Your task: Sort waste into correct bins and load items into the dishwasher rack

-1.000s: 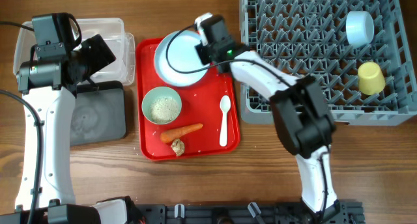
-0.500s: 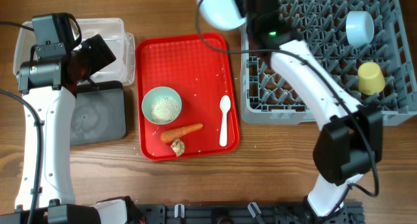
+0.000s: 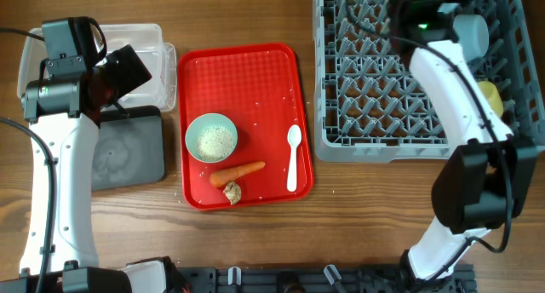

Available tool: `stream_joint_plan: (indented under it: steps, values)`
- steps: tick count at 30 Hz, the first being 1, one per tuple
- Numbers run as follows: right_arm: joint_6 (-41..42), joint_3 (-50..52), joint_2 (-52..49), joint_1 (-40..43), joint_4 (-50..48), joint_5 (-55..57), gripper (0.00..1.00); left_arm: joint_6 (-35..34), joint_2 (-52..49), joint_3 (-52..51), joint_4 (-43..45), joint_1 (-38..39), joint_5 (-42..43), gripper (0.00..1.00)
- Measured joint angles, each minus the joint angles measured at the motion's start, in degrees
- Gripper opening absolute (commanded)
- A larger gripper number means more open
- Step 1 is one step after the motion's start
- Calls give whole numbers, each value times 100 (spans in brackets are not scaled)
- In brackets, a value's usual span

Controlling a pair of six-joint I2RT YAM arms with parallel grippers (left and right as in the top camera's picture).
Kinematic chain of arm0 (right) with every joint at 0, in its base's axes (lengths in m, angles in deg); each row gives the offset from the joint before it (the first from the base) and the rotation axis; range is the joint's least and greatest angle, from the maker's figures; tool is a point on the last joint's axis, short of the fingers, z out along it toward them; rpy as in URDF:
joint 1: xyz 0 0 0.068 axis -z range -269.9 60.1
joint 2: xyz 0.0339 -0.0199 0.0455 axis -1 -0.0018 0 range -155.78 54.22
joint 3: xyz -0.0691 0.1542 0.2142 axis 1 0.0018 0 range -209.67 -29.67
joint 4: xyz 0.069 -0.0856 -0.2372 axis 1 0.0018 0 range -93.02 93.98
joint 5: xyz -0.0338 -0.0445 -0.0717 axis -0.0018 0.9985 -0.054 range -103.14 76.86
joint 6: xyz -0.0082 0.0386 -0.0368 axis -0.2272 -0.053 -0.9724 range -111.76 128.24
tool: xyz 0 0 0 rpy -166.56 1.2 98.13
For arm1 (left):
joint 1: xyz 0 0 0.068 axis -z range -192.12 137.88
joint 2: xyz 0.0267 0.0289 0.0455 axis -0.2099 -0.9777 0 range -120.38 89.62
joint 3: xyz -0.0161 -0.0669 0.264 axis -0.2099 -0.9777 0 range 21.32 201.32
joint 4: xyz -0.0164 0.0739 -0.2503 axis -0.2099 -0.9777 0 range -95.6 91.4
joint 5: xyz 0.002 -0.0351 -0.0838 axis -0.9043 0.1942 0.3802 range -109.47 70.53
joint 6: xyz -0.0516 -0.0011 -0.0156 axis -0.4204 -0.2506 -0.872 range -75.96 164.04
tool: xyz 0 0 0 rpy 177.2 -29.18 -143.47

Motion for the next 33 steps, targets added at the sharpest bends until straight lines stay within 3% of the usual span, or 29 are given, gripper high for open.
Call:
stream_joint_plan:
  steps: [17,18,21,23,28,33]
  values:
    - [236,0,-953,50,1071,-140,4,0,0,-2,2,0,0,86]
    - [251,0,-953,2,1043,-153,7,0,0,-2,-2,0,0,86]
    - [313,0,-953,-210,890,-175,43,0,0,-2,0,0,0,86]
    - [372,0,-953,-431,881,-214,55,0,0,-2,0,0,0,85]
    - [527,0,-953,-772,1143,-245,61,0,0,-2,0,0,0,88]
    - [1346,0,-916,-754,2083,-662,63,-7,0,-2,2,0,11,92]
